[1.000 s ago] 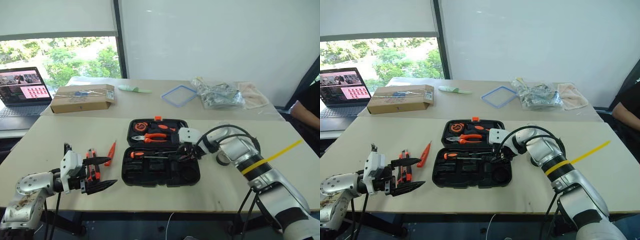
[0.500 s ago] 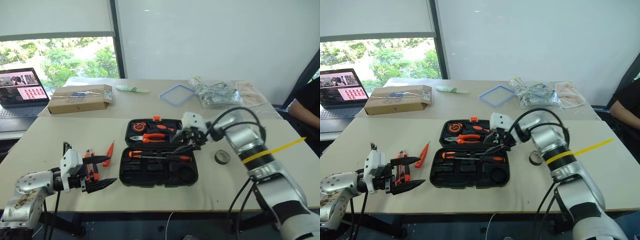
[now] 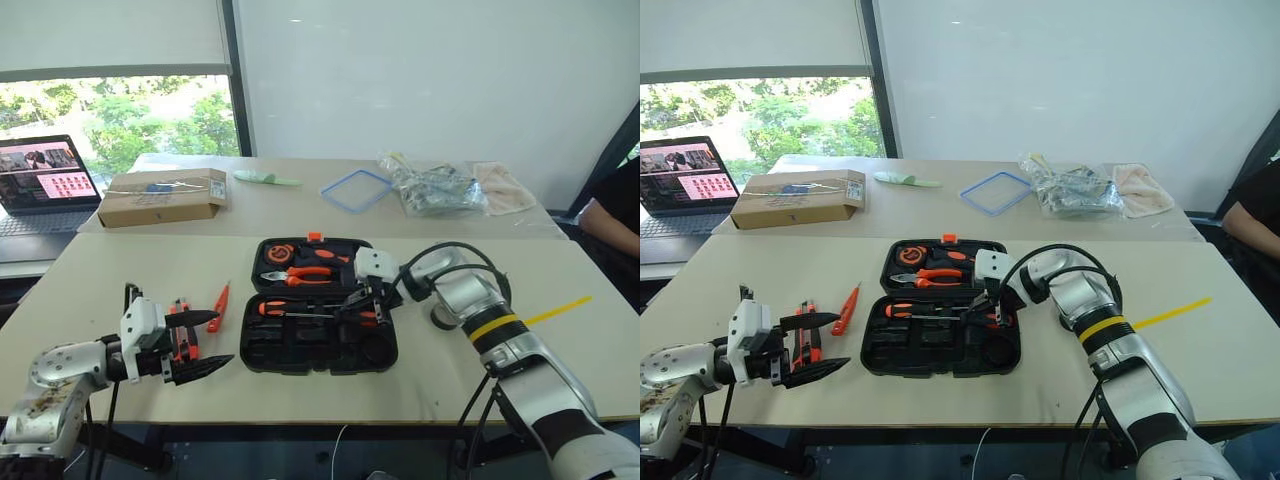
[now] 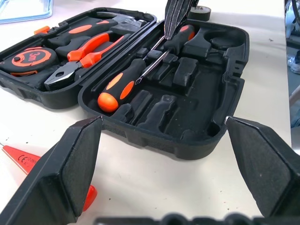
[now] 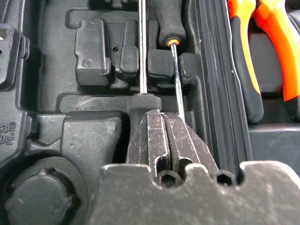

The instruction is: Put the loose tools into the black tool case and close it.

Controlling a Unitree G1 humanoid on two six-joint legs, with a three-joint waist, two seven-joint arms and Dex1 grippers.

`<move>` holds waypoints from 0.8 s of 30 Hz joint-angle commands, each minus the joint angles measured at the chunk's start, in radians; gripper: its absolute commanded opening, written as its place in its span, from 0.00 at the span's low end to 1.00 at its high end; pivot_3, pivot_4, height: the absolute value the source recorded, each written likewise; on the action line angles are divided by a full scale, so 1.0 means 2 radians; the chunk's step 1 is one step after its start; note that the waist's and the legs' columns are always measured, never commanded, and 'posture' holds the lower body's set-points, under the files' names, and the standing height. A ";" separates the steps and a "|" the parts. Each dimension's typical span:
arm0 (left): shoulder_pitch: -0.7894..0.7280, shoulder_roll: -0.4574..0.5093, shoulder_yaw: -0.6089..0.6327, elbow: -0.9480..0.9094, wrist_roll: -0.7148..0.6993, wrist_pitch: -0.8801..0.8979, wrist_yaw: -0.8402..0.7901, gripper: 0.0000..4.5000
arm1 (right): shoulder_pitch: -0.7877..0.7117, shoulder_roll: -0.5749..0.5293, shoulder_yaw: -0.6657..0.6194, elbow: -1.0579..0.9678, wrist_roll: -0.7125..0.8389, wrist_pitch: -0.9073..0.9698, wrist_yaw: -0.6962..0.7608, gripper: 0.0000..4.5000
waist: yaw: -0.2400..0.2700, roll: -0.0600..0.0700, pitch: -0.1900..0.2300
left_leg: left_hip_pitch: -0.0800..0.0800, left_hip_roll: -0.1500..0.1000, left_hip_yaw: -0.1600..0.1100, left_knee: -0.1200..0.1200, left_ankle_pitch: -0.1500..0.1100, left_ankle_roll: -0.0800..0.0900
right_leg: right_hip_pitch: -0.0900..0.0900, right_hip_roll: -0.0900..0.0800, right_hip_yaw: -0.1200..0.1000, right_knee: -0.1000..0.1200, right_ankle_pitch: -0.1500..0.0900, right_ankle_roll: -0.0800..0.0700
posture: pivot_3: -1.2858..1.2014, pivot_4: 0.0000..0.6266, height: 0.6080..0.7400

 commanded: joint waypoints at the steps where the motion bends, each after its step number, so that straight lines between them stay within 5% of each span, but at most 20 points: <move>1: 0.010 0.009 0.014 -0.007 0.004 0.001 0.009 1.00 | 0.014 0.013 0.020 0.018 -0.022 -0.008 -0.010 0.01 | -0.001 0.000 0.000 | 0.000 0.000 0.000 0.000 0.000 0.000 | 0.000 0.000 0.000 0.000 0.000 0.000 | 0.52 0.24 1.00; 10: 0.024 0.005 0.023 0.015 0.009 -0.011 0.017 1.00 | 0.019 0.028 0.015 -0.019 -0.036 0.000 -0.037 0.01 | -0.001 0.000 0.000 | 0.001 0.000 0.000 0.000 0.000 0.000 | 0.000 0.000 0.000 0.000 0.000 0.000 | 0.52 0.24 1.00; 24: 0.045 -0.001 0.050 0.042 -0.001 -0.044 0.015 1.00 | 0.063 -0.023 -0.097 -0.122 0.094 -0.068 0.009 0.01 | 0.001 0.000 0.000 | 0.000 0.000 0.000 0.000 0.000 0.000 | 0.000 0.000 0.000 0.000 0.000 0.000 | 0.52 0.24 1.00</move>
